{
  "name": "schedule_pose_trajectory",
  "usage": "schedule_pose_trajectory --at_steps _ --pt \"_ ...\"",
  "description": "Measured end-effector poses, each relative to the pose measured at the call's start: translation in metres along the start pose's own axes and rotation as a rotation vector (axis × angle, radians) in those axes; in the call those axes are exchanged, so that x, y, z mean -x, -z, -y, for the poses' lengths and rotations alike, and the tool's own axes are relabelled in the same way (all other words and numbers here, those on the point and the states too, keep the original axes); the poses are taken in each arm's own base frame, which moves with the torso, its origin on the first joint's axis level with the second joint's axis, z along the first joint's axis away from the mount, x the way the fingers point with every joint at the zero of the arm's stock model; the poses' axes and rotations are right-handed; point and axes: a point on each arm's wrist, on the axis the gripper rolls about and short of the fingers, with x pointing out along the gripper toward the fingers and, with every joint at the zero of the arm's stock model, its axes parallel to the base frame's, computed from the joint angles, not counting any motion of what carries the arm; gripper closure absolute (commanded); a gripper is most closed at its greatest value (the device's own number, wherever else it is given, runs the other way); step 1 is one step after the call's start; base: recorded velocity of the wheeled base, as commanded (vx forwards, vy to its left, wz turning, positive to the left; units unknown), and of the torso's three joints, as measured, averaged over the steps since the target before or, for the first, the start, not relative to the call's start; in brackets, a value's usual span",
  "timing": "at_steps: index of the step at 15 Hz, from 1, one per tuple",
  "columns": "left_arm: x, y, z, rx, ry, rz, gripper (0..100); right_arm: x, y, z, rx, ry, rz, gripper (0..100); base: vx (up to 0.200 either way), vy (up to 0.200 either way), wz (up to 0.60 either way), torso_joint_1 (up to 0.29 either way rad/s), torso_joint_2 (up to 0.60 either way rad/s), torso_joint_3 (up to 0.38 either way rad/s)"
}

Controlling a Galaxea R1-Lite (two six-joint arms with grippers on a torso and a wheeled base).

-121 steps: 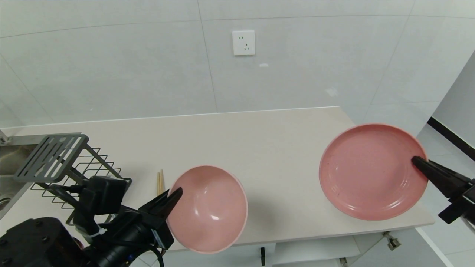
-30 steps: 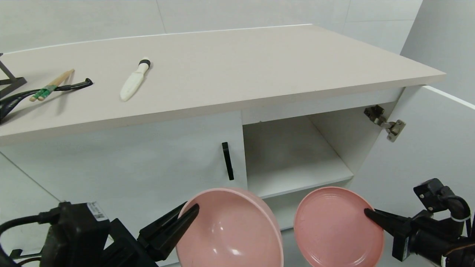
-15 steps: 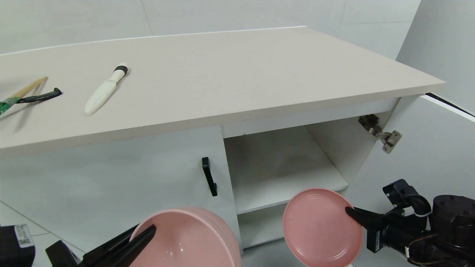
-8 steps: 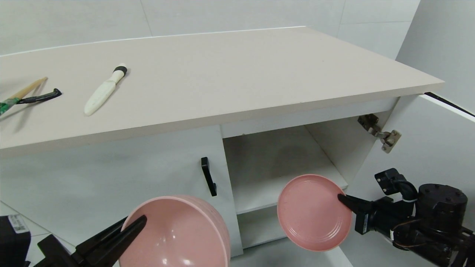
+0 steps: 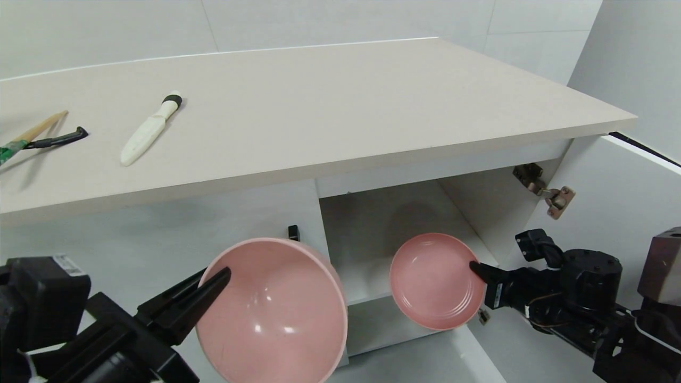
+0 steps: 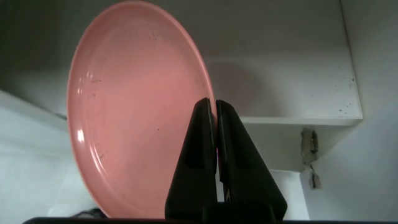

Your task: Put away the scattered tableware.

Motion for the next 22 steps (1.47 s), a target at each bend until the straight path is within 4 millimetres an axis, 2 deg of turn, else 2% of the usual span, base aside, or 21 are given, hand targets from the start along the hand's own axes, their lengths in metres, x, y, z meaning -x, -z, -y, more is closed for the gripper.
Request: schedule_pose_trajectory --at_steps 5,9,15,22 --pt "-0.029 -0.001 0.007 -0.025 -0.015 0.095 100 -0.02 0.0 0.002 -0.04 0.004 0.031 100 0.0 0.0 0.0 0.0 0.0 0.0" --pt "-0.044 0.013 0.014 -0.049 -0.008 0.096 100 -0.035 0.002 0.004 -0.065 0.001 0.045 100 0.0 0.0 0.0 0.0 0.0 0.0" --pt "-0.039 0.026 0.019 -0.075 0.026 0.032 100 -0.064 0.006 0.007 -0.069 -0.003 0.082 100 0.0 0.0 0.0 0.0 0.0 0.0" --pt "-0.036 0.026 0.021 -0.074 0.043 0.032 100 -0.101 0.012 0.011 -0.075 -0.016 0.138 100 0.0 0.0 0.0 0.0 0.0 0.0"
